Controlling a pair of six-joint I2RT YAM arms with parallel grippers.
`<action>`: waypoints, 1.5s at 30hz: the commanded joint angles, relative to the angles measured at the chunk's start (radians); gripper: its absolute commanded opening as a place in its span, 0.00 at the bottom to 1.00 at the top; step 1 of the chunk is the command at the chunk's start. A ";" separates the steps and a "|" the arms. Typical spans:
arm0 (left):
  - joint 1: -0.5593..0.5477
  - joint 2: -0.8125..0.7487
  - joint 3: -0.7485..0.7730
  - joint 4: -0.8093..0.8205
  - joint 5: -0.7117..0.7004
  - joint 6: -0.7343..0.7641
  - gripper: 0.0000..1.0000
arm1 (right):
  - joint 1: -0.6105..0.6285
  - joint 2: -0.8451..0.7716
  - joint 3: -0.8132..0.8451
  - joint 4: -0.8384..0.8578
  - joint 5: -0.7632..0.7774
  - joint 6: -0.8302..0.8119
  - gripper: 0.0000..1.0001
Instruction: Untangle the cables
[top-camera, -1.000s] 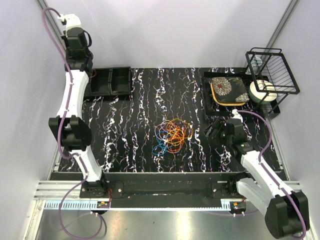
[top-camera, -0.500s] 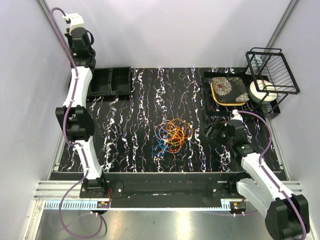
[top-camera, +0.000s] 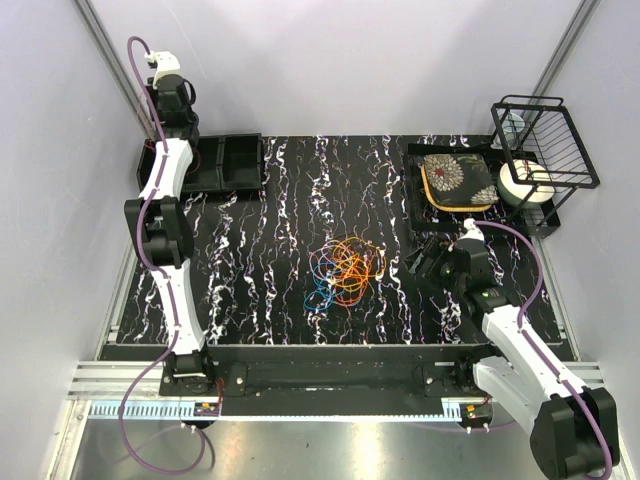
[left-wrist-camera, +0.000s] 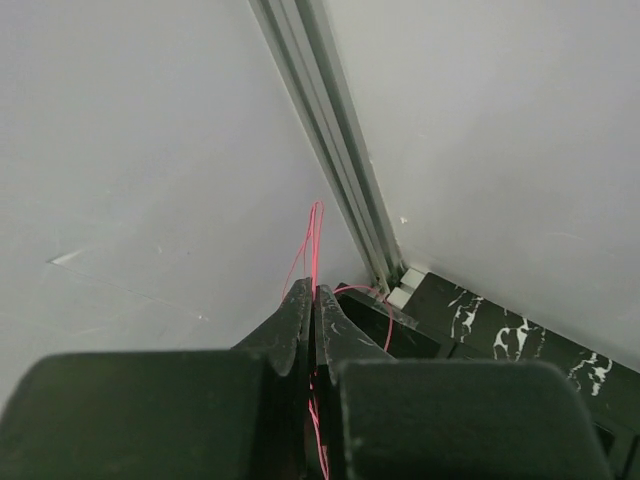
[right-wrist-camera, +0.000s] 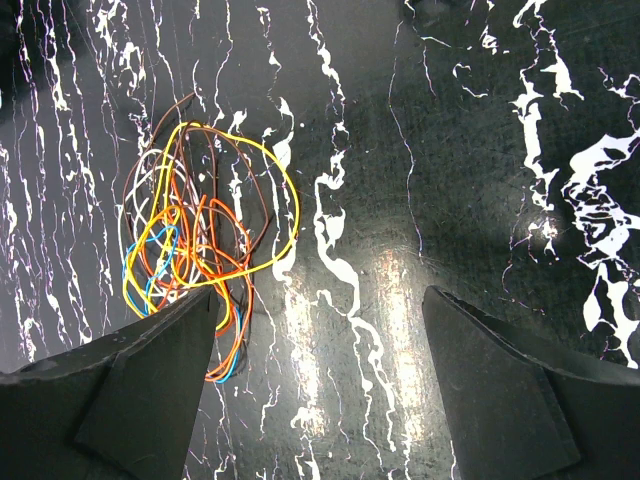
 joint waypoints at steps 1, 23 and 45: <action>0.014 -0.047 0.037 0.152 -0.012 0.024 0.00 | 0.001 -0.001 0.003 0.042 -0.021 -0.002 0.89; -0.110 -0.167 -0.360 0.153 0.071 -0.235 0.00 | 0.003 -0.018 -0.008 0.053 -0.027 -0.004 0.91; -0.081 -0.052 -0.345 0.107 0.410 -0.408 0.09 | 0.003 -0.018 -0.009 0.059 -0.030 -0.005 0.93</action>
